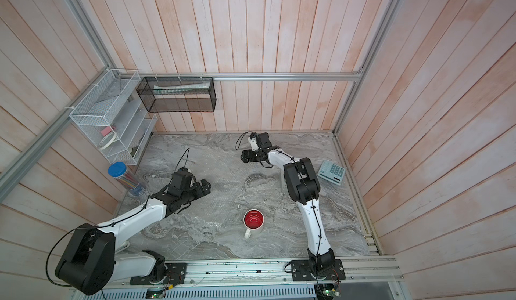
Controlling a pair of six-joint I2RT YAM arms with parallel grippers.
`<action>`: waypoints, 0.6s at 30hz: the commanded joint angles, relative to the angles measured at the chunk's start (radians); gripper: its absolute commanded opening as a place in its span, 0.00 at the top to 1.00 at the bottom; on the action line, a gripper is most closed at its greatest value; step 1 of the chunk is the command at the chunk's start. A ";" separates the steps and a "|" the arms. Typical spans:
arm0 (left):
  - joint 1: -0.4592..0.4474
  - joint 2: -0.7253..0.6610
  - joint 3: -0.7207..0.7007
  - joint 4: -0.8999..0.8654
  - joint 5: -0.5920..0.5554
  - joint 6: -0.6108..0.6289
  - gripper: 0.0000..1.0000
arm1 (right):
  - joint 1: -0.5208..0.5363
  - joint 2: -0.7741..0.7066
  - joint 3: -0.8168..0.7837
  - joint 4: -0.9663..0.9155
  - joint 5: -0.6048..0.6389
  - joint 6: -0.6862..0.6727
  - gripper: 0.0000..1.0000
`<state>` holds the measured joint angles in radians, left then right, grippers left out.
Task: Wrap mugs in bubble wrap
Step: Adjust the bubble wrap at the center of the board.
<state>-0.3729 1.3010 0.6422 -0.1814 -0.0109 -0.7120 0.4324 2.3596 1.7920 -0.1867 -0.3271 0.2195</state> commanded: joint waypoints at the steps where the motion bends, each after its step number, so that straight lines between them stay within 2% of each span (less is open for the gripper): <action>1: 0.015 -0.015 -0.027 -0.042 -0.001 -0.052 0.00 | -0.001 0.014 -0.008 -0.048 -0.053 0.019 0.26; 3: 0.023 -0.023 -0.037 -0.050 -0.008 -0.079 0.00 | 0.000 0.007 -0.023 -0.049 -0.062 0.014 0.31; 8: 0.053 -0.027 -0.069 -0.032 -0.002 -0.121 0.00 | -0.001 -0.032 -0.092 -0.046 -0.060 0.014 0.51; 13: 0.100 0.026 -0.082 0.032 0.032 -0.106 0.00 | -0.006 -0.100 -0.207 -0.018 -0.058 0.043 0.87; 15: 0.117 0.065 -0.062 0.059 0.032 -0.081 0.00 | -0.004 -0.153 -0.291 0.022 -0.073 0.070 0.90; 18: 0.151 0.161 0.002 0.074 0.044 -0.029 0.00 | -0.004 -0.242 -0.426 0.081 -0.082 0.117 1.00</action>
<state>-0.2481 1.3949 0.5941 -0.1471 0.0055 -0.7898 0.4305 2.1822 1.4570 -0.1207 -0.3973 0.2874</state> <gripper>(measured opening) 0.997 0.047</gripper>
